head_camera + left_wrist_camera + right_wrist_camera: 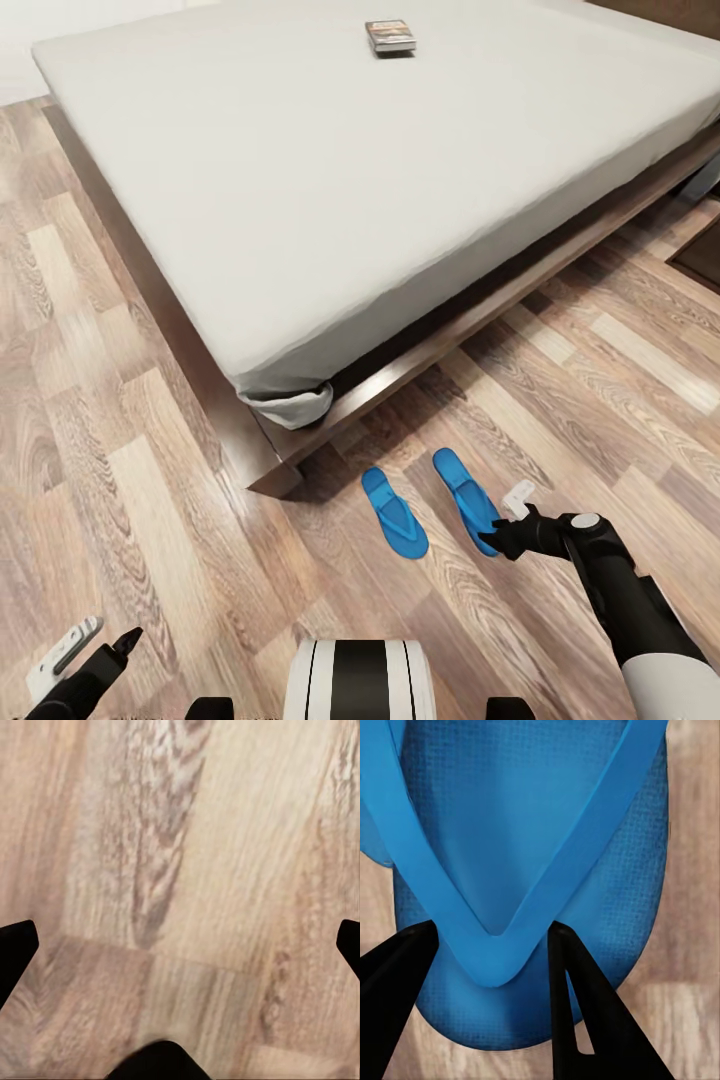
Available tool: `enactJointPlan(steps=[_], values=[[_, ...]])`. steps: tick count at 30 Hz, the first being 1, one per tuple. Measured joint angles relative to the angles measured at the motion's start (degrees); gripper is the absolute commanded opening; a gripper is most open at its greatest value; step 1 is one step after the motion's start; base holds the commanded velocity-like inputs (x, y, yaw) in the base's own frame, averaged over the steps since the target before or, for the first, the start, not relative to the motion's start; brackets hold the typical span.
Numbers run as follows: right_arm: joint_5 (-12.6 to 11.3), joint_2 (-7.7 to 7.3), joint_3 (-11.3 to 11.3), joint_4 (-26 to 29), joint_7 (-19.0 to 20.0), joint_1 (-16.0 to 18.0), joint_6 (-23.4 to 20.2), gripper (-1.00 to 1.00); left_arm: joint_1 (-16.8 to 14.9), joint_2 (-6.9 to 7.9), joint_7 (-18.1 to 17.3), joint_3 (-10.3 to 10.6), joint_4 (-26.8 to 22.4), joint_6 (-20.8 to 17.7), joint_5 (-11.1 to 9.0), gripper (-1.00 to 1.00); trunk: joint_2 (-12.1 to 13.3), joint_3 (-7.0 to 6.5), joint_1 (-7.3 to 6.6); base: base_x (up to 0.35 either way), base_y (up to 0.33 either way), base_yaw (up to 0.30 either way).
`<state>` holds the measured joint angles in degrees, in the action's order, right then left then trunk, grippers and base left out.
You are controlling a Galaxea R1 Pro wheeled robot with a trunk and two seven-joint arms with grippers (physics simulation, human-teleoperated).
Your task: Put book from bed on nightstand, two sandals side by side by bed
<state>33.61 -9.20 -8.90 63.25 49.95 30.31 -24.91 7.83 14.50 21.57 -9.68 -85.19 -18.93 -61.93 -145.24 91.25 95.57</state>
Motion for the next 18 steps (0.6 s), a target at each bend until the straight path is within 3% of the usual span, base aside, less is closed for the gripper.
enactJointPlan(steps=[5,12,18], values=[[0.5,0.07,0.0,-0.2,-0.2,0.5,-0.7,-1.0,0.1,-0.22,0.1,0.0,-0.1,-0.6,0.2,1.0,0.0,0.0,-0.01,0.067,0.042,0.051],[3.8,0.12,0.1,-0.2,-0.2,1.7,-7.4,-1.0,0.2,-0.27,0.1,0.1,0.1,-0.8,0.1,1.0,0.0,0.0,-0.02,0.187,0.154,0.008],[4.4,0.31,0.1,-0.2,-0.2,1.9,-8.6,-1.0,0.2,-0.25,0.1,0.1,0.3,-0.8,0.1,1.0,0.0,0.0,0.0,0.056,0.047,0.001]])
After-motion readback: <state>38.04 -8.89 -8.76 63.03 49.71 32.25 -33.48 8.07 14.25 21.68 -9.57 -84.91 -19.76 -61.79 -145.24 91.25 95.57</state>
